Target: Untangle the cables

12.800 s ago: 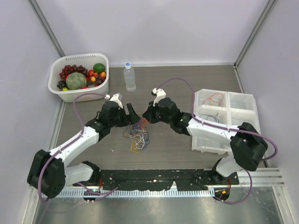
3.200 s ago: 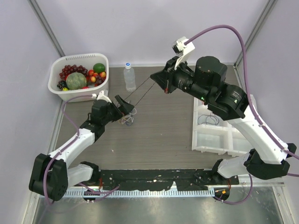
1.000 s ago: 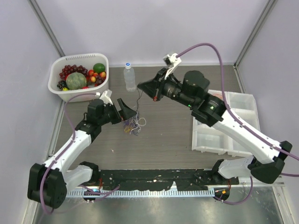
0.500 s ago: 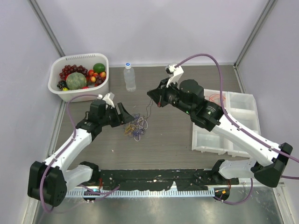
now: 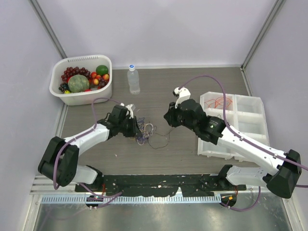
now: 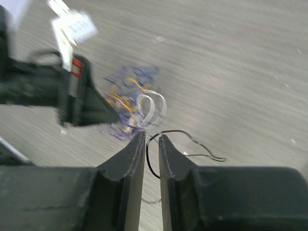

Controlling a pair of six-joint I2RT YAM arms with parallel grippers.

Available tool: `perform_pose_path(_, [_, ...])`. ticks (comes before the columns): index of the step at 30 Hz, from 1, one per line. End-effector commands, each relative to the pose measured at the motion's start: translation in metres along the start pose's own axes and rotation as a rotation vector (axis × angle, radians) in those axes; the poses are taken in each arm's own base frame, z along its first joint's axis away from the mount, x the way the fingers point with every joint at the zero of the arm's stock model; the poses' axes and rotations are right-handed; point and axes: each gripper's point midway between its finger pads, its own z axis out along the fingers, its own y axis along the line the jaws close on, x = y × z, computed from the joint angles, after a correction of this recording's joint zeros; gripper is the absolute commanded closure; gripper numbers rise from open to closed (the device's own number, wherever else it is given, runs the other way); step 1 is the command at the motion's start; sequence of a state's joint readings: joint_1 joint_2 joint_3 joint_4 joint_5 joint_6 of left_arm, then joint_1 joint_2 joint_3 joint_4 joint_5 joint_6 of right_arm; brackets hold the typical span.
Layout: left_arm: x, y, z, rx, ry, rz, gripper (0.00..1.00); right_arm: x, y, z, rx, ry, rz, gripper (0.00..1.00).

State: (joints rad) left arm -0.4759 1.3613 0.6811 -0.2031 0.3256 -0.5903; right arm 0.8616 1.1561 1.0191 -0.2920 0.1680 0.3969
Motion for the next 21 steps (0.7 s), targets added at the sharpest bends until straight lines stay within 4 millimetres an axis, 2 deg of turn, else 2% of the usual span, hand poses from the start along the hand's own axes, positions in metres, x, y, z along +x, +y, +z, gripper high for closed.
perform_pose_path(1, [-0.038,-0.028,-0.015,0.057,-0.103,0.087,0.97,0.044,-0.047,-0.004,0.206,0.116,-0.019,0.71])
perform_pose_path(2, [-0.04,-0.03,-0.021,0.059,-0.119,0.096,1.0,0.049,-0.05,-0.006,0.212,0.133,-0.026,0.61])
perform_pose_path(4, [-0.044,-0.034,-0.036,0.057,-0.155,0.109,1.0,0.054,-0.047,-0.008,0.186,0.159,-0.048,0.51])
perform_pose_path(8, [-0.044,-0.031,-0.056,0.019,-0.195,0.102,1.0,0.035,-0.031,-0.005,0.12,0.123,-0.071,0.34])
perform_pose_path(9, [-0.045,-0.029,-0.059,0.0,-0.202,0.095,0.83,0.025,-0.026,-0.002,0.106,0.099,-0.071,0.31])
perform_pose_path(10, [-0.045,-0.026,-0.06,-0.02,-0.205,0.094,0.63,0.03,-0.025,0.007,0.1,0.121,-0.074,0.29])
perform_pose_path(11, [-0.047,-0.023,-0.061,-0.041,-0.211,0.09,0.41,0.022,-0.019,0.013,0.086,0.108,-0.061,0.28])
perform_pose_path(12, [-0.05,-0.02,-0.062,-0.063,-0.221,0.084,0.28,0.031,-0.02,0.026,0.087,0.152,-0.057,0.27])
perform_pose_path(13, [-0.053,-0.019,-0.062,-0.077,-0.227,0.078,0.15,0.026,-0.015,0.033,0.087,0.152,-0.037,0.27])
perform_pose_path(14, [-0.054,-0.016,-0.061,-0.092,-0.225,0.073,0.1,0.035,-0.019,0.045,0.114,0.188,-0.03,0.26])
perform_pose_path(15, [-0.056,-0.017,-0.06,-0.096,-0.225,0.072,0.09,0.032,-0.018,0.049,0.123,0.198,-0.013,0.26])
perform_pose_path(17, [-0.06,-0.014,-0.059,-0.121,-0.223,0.062,0.09,0.039,-0.016,0.061,0.127,0.224,0.006,0.25])
perform_pose_path(19, [-0.063,-0.009,-0.056,-0.148,-0.228,0.054,0.16,0.043,-0.02,0.068,0.149,0.243,0.029,0.26])
perform_pose_path(21, [-0.065,-0.003,-0.052,-0.164,-0.237,0.036,0.24,0.053,-0.03,0.067,0.193,0.293,0.032,0.25])
